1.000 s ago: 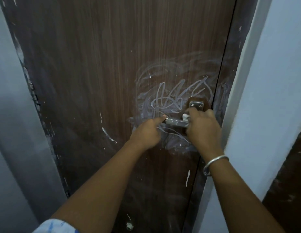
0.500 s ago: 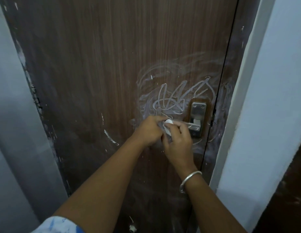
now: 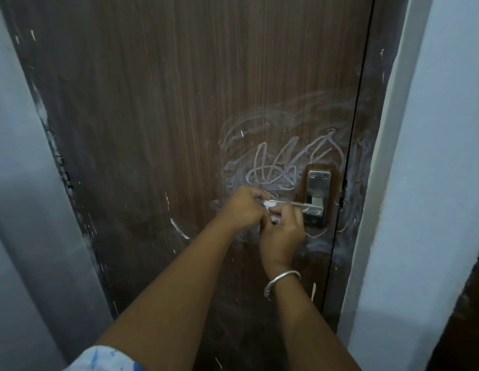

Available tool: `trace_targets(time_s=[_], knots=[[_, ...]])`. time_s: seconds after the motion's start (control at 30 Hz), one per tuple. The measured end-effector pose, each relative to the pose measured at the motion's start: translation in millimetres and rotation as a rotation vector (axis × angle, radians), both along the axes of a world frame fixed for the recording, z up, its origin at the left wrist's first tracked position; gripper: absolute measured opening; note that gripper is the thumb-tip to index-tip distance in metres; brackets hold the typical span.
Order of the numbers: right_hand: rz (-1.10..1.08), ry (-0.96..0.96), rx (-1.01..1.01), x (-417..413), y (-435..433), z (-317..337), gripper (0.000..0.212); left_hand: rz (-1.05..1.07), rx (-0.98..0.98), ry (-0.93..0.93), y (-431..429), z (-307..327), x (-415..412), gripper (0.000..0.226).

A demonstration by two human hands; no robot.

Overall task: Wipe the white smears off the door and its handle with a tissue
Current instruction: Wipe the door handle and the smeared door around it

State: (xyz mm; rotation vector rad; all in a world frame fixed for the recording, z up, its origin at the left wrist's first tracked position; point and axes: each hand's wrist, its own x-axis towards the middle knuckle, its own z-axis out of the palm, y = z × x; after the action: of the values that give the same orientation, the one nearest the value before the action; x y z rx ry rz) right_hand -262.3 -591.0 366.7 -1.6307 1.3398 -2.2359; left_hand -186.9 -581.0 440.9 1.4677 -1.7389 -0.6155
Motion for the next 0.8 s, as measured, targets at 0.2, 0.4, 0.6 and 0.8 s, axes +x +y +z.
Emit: trace_targets(time_s=[0.2, 0.4, 0.6, 0.8], knots=[[-0.006, -0.155, -0.017, 2.7, -4.8, 5.2, 0.017, 0.006, -0.028, 0.023, 2.0, 0.7, -0.7, 0.037], [-0.004, -0.088, 0.013, 2.2, -2.4, -2.8, 0.018, 0.026, -0.010, -0.027, 0.5, 0.6, -1.8, 0.034], [0.005, -0.085, 0.003, 9.4, -3.4, 7.0, 0.017, -0.002, 0.018, -0.043, -0.6, 8.9, -0.6, 0.031], [-0.015, -0.156, 0.055, 11.6, 0.2, -5.3, 0.020, 0.005, 0.096, -0.165, -9.4, 19.3, -5.8, 0.035]])
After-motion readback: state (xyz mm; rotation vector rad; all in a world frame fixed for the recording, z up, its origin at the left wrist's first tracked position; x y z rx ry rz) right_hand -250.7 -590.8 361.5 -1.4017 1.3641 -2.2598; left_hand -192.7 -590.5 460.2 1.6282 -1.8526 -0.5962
